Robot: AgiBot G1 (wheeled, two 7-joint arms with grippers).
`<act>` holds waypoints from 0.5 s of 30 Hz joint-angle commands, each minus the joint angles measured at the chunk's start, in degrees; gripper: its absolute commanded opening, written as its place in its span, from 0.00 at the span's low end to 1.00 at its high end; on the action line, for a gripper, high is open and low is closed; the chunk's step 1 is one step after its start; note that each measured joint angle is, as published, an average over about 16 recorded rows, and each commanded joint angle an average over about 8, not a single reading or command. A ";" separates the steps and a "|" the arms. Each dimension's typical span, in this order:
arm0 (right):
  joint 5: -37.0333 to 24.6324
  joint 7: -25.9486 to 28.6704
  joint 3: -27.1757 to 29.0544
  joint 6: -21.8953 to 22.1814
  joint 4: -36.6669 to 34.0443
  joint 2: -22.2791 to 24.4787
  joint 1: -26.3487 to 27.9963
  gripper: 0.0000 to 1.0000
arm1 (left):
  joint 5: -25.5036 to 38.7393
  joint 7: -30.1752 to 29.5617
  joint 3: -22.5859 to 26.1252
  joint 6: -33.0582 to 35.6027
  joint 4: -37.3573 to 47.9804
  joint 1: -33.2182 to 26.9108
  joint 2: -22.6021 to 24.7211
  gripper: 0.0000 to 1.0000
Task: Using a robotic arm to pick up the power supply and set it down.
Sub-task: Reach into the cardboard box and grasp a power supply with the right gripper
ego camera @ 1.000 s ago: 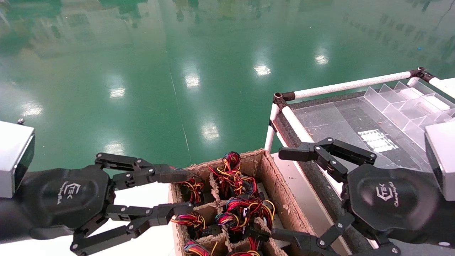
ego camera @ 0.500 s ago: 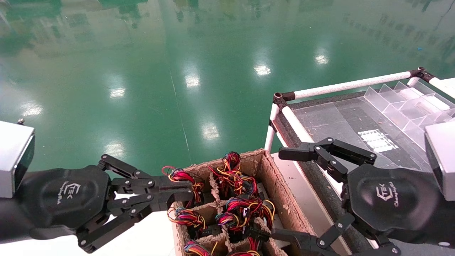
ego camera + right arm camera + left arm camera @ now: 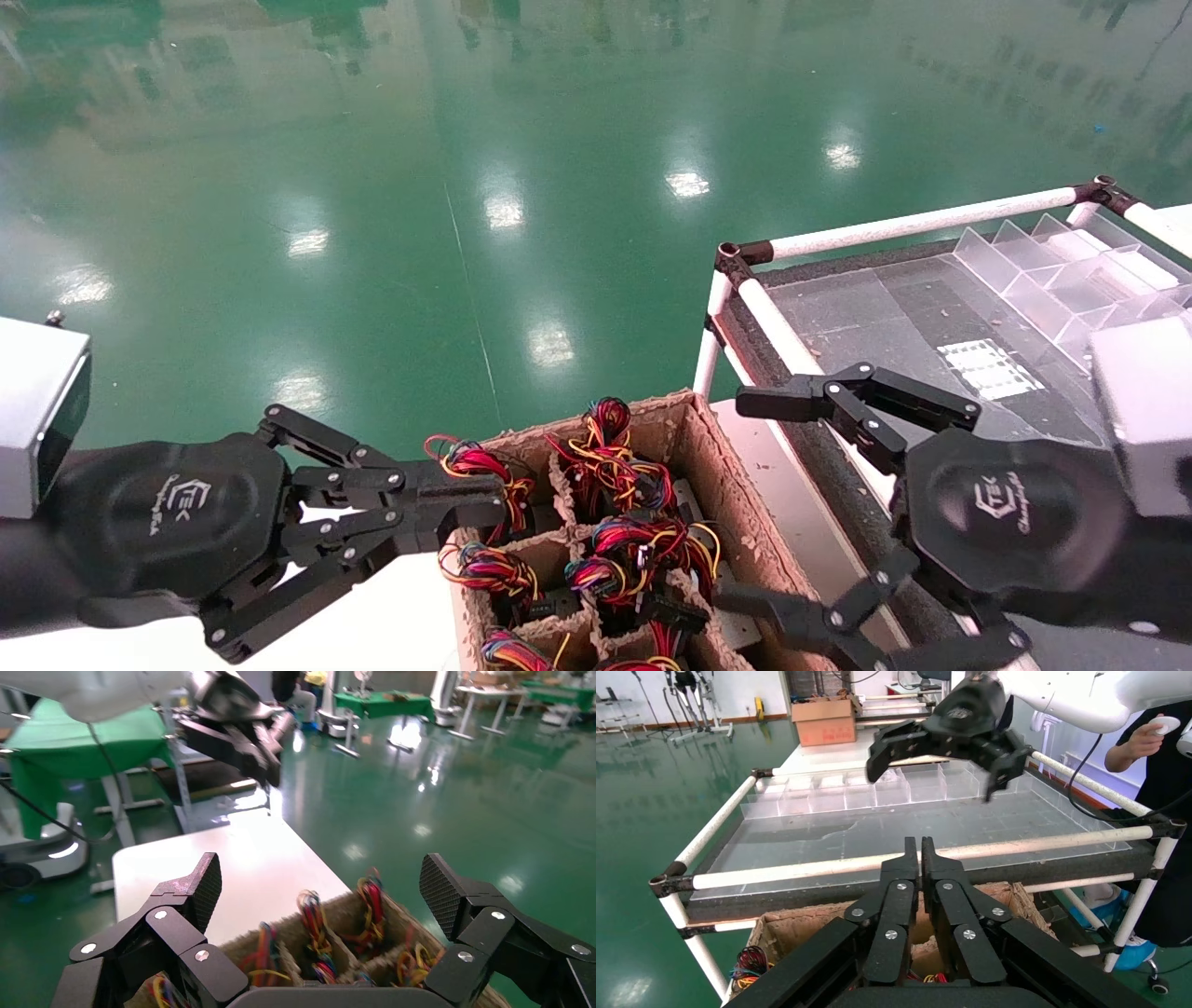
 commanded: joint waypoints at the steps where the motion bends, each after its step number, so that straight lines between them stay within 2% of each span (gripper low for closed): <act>1: -0.46 -0.18 -0.03 0.51 -0.41 0.05 -0.16 1.00 | 0.00 0.01 0.01 0.00 0.01 -0.01 0.00 1.00; 7: -9.64 1.77 -4.30 2.52 -1.81 -1.69 2.86 1.00 | -0.01 0.02 0.03 0.00 0.02 -0.02 0.00 1.00; 11: -17.23 4.34 -8.63 2.89 -4.21 -4.99 6.74 1.00 | -0.02 0.02 0.04 0.00 0.02 -0.02 -0.01 1.00; 15: -22.17 6.15 -12.10 1.88 -8.31 -9.25 10.82 1.00 | -0.03 0.03 0.05 0.00 0.02 -0.02 -0.01 1.00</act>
